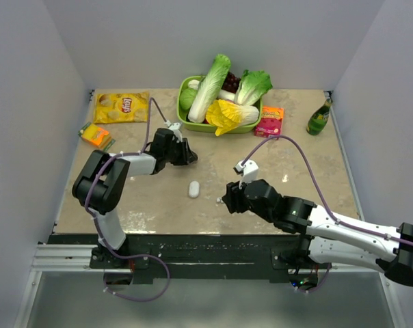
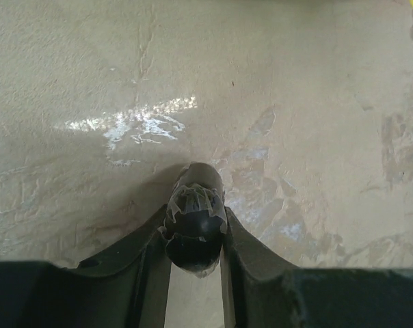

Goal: Insert the wireless bluetooth earbuds into the charging case
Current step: Place the charging case at the center of the board, then pick up the charging case at the center of the board.

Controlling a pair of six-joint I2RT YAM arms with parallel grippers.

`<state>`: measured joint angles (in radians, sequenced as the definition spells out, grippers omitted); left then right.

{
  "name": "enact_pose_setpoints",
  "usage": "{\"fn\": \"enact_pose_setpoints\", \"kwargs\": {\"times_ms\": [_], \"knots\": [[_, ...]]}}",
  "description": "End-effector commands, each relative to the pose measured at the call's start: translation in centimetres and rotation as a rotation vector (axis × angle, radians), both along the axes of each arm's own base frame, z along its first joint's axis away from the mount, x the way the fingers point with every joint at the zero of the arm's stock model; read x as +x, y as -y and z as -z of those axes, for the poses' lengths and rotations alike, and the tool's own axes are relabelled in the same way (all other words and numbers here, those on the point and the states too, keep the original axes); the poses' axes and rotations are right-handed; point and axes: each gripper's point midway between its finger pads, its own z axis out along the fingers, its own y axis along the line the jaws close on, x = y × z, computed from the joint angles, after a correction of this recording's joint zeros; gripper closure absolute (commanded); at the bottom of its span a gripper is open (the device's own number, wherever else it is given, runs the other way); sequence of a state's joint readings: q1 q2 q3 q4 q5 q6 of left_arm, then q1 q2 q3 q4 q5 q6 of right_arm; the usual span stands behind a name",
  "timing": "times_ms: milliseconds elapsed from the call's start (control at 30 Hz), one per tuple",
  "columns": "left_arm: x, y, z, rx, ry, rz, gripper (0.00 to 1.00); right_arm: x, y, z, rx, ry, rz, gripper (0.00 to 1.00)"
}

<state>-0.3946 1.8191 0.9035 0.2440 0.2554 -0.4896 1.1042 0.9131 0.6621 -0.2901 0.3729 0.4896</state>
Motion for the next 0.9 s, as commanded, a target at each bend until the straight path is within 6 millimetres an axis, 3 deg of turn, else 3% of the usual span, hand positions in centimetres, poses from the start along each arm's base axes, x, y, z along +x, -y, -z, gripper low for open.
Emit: {"fn": "enact_pose_setpoints", "kwargs": {"times_ms": [0, 100, 200, 233, 267, 300, 333, 367, 433, 467, 500, 600, 633, 733, 767, 800, 833, 867], "knots": [[0.2, -1.7, 2.0, 0.055, -0.069, -0.012, 0.65, 0.1, -0.4, -1.9, 0.07, 0.027, 0.0, 0.48], [0.2, -3.0, 2.2, 0.095, -0.073, -0.052, 0.55, 0.2, -0.1, -2.0, 0.066, 0.033, 0.007, 0.48], [0.5, -4.2, 0.8, 0.138, -0.046, -0.096, 0.45, 0.3, 0.0, -2.0, 0.055, 0.037, 0.014, 0.47], [0.7, -4.5, -0.5, 0.145, -0.018, -0.11, 0.41, 0.3, 0.0, -2.0, 0.052, 0.037, 0.015, 0.47], [0.5, -5.1, -0.8, 0.162, -0.019, -0.122, 0.28, 0.3, 0.0, -1.9, 0.048, 0.036, 0.015, 0.47], [0.6, -5.8, -1.3, 0.183, -0.005, -0.149, 0.06, 0.4, 0.0, -1.9, 0.045, 0.036, 0.014, 0.47], [0.7, -6.2, -2.9, 0.184, 0.032, -0.166, 0.04, 0.4, -0.1, -2.0, 0.047, 0.039, 0.017, 0.47], [0.3, -6.7, -3.2, 0.198, 0.033, -0.179, 0.03, 0.5, -0.1, -1.7, 0.042, 0.035, 0.021, 0.46], [0.5, -7.6, -5.7, 0.2, 0.097, -0.233, 0.0, 0.6, -0.2, -1.5, 0.042, 0.035, 0.026, 0.46], [-0.6, -8.2, -5.4, 0.209, 0.073, -0.252, 0.0, 0.7, -0.3, -1.6, 0.047, 0.039, 0.031, 0.46], [-0.8, -8.3, -7.1, 0.177, 0.11, -0.272, 0.0, 0.8, -0.2, -1.3, 0.045, 0.037, 0.038, 0.46], [-2.1, -7.8, -8.1, 0.062, 0.11, -0.319, 0.0, 1.1, -0.1, -1.1, 0.058, 0.045, 0.062, 0.47], [-3.1, -7.6, -7.0, 0.023, 0.065, -0.34, 0.0, 1.1, -0.1, -1.1, 0.068, 0.047, 0.066, 0.47], [-5.2, -5.5, -8.1, -0.141, 0.065, -0.298, 0.0, 1.2, 0.0, -1.0, 0.072, 0.051, 0.073, 0.48], [-7.1, -4.8, -6.9, -0.174, 0.087, -0.28, 0.0, 1.2, 0.1, -1.0, 0.073, 0.052, 0.073, 0.48], [-7.7, -5.1, -8.8, -0.236, 0.157, -0.331, 0.0, 1.2, 0.2, -1.2, 0.075, 0.057, 0.077, 0.48], [-9.2, -5.6, -7.1, -0.232, 0.154, -0.356, 0.0, 1.2, 0.3, -1.1, 0.069, 0.055, 0.076, 0.48], [-10.0, -5.1, -7.4, -0.242, 0.172, -0.354, 0.0, 1.1, 0.4, -1.1, 0.069, 0.055, 0.077, 0.48]]}}
